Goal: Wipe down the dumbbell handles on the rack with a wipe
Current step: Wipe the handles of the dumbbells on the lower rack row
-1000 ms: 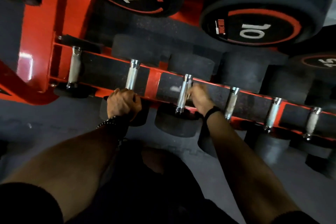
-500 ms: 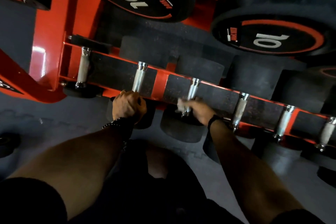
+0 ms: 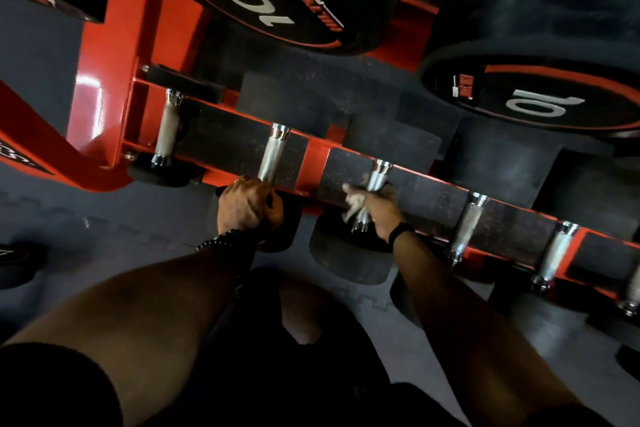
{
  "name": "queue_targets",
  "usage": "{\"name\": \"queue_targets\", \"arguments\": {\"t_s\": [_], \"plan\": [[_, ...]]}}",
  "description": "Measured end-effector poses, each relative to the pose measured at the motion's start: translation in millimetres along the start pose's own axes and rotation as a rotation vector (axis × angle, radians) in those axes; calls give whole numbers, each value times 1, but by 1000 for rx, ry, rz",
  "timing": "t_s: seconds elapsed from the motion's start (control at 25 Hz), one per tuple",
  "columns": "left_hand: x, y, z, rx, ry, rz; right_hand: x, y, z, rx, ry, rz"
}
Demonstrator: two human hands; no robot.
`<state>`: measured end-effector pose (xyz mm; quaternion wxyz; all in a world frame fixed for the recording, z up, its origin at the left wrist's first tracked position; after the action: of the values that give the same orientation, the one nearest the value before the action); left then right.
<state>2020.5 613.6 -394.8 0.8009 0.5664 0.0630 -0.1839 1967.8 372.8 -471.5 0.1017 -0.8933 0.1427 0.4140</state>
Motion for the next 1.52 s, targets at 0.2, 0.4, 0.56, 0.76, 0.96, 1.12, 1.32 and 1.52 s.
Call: {"name": "queue_targets", "arguments": {"t_s": [0.2,0.4,0.56,0.76,0.96,1.12,1.32,1.52], "plan": [[0,-1,-1,10,-9,9,6,7,-14,-145,80,135],[0,0,-1,9,-7,16,-47,35,-19,-688,182,259],[-1,1,0,8,-8,32,-29,47,-47,-406,369,495],[-2,2,-1,-14,-15,48,-64,41,5,-608,289,429],[-2,2,0,-8,-11,52,-25,36,-52,-490,406,542],[-2,4,0,-21,1,49,-36,31,1,-738,180,389],[-1,3,0,-15,11,47,-3,38,-28,-12,67,262],[-3,2,-1,-22,-11,42,-23,5,7,131,-40,-277]]}}
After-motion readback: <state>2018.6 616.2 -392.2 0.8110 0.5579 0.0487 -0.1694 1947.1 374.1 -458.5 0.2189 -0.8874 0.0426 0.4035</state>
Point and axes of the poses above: each hand's wrist, its own x-axis towards the middle knuckle, its own y-axis out of the back of the hand, z = x × y, the point moved 7 cm from there along x, towards the middle knuckle, and after that the axes turned 7 degrees about -z, right-handed, at the moved point
